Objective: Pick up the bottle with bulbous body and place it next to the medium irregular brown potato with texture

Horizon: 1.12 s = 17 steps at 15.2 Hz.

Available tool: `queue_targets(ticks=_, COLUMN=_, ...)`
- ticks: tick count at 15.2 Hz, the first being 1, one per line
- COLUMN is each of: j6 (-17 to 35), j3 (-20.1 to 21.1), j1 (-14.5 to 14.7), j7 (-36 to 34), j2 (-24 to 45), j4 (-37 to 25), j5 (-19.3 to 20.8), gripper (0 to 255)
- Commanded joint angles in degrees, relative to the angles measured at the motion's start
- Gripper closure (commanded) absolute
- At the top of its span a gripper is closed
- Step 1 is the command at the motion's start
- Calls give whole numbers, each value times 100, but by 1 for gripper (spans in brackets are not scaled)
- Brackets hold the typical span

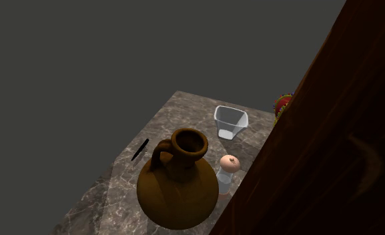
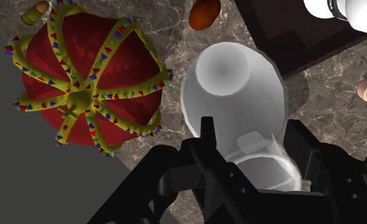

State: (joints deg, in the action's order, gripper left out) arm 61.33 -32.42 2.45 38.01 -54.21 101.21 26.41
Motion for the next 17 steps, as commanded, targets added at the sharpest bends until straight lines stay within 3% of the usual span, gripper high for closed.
queue_targets(ticks=1, j6=-78, j3=-244, j1=35, j7=328, j2=-25, j4=-192, j5=237, gripper=255)
queue_targets(ticks=8, j6=-276, j3=-1181, j1=425, j7=1427, j2=235, j4=-1265, j5=918, gripper=255)
queue_targets(ticks=13, j6=-405, j3=-1995, j1=939, j7=2275, j2=525, j4=-2296, j5=1360, gripper=255)
queue_targets(ticks=17, j6=-164, j3=-1915, j1=738, j7=2140, j2=235, j4=-1738, j5=1413, gripper=255)
